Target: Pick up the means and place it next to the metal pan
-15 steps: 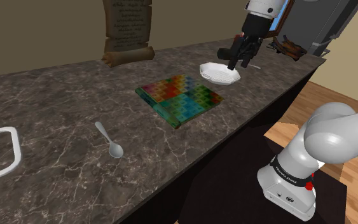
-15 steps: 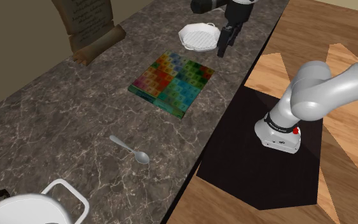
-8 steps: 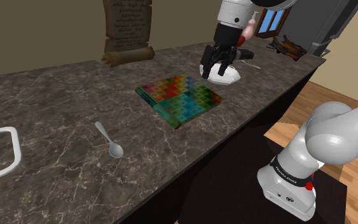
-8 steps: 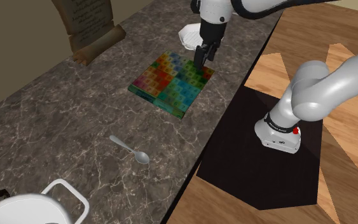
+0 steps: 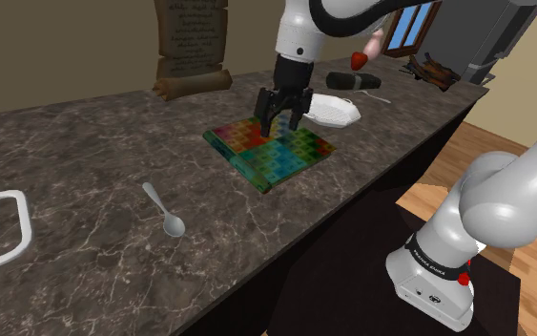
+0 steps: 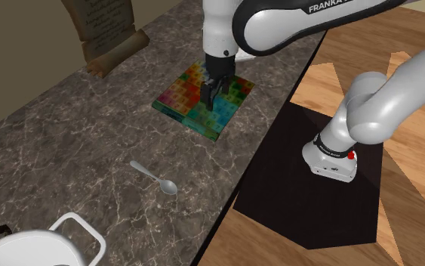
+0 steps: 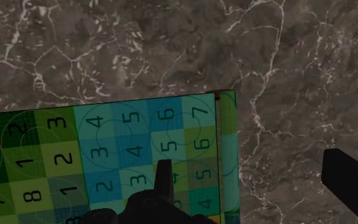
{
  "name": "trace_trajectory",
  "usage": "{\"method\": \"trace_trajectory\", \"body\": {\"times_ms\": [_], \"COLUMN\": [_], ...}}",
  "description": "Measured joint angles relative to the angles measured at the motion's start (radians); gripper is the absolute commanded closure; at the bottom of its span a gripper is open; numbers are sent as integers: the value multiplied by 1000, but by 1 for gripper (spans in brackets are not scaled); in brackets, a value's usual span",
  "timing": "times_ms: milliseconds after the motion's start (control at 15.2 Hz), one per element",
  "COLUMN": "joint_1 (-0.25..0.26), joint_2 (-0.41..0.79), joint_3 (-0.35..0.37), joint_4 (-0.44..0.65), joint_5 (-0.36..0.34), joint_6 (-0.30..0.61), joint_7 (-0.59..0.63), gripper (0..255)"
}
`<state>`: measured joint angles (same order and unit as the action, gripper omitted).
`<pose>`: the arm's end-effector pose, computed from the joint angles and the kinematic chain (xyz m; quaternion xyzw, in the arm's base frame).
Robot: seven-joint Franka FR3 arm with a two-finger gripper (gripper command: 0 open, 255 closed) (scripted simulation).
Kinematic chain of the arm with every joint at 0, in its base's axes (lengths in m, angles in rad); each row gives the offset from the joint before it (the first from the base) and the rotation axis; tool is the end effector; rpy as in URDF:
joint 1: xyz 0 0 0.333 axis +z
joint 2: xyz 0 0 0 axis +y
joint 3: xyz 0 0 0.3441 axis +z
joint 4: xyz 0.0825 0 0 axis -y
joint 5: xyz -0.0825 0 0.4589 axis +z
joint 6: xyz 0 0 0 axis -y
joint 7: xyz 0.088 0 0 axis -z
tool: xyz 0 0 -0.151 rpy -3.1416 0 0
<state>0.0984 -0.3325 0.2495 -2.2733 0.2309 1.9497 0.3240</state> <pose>0.4752 0.2008 0.4413 -0.9971 0.0373 0.0203 0.0637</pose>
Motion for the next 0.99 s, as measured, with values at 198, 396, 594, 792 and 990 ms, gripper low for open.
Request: {"method": "trace_trajectory", "body": {"times_ms": [198,396,594,792,990], "joint_1": [13,30,48,76,108], "joint_2": [99,209,316,443,553], "joint_3": [38,79,106,131,142], "joint_4": [67,143,220,316,419], "joint_5": [-5,-21,-46,-85,-122], "joint_6": [29,60,85,108,106], "joint_7": [49,111,163,227,279], "gripper": [0,0,0,0,0]}}
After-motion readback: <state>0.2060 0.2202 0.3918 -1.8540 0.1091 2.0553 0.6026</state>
